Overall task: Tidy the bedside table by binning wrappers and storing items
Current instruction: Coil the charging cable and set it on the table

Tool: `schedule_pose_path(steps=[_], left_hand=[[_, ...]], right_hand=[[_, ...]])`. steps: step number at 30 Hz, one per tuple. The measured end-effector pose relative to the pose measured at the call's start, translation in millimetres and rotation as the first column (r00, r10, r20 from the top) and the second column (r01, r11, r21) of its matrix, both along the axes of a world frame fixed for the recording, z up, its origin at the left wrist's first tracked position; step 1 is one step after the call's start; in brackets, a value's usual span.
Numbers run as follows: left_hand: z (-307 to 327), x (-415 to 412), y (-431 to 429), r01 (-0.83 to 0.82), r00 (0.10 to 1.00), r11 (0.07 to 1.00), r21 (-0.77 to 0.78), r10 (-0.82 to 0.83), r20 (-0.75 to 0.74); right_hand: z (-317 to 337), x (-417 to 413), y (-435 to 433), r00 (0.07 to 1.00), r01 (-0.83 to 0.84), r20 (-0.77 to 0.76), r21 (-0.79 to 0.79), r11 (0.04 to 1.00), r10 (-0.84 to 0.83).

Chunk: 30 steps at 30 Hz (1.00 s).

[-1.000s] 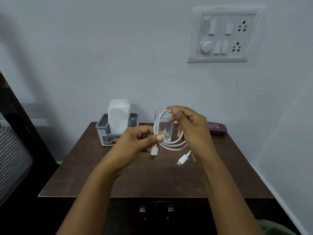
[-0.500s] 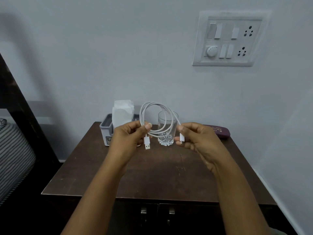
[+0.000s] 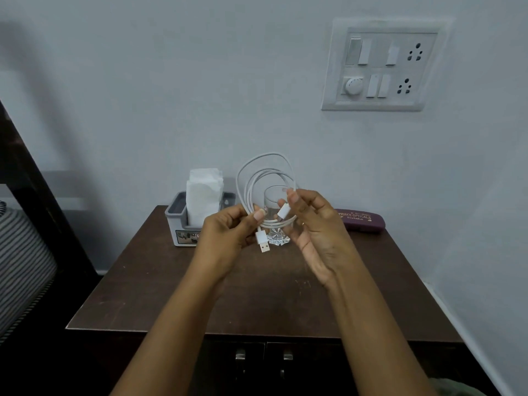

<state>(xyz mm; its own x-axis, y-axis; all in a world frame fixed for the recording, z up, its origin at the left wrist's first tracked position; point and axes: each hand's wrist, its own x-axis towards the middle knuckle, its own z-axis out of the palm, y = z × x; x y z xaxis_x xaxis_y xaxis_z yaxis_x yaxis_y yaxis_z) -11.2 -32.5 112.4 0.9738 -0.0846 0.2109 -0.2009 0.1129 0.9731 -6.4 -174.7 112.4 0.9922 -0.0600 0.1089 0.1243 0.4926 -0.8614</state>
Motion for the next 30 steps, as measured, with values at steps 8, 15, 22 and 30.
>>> schedule_pose_path(steps=[8,15,22,30], left_hand=[[-6,10,15,-0.229,0.969,0.930,0.288,0.191,0.155],[0,4,18,0.122,0.992,0.982,0.147,-0.120,-0.024],[-2,6,17,0.049,0.992,0.998,-0.028,-0.052,-0.119],[-1,4,15,0.183,0.952,0.981,-0.067,-0.194,-0.238]], right_hand=[[2,0,-17,0.865,0.500,0.152,-0.317,0.806,-0.478],[-7,3,-20,0.912,0.382,0.043,-0.454,0.805,-0.409],[-11,5,-19,0.987,0.082,-0.123,-0.144,0.986,-0.100],[-13,10,-21,0.983,0.094,-0.163,0.015,0.995,-0.091]])
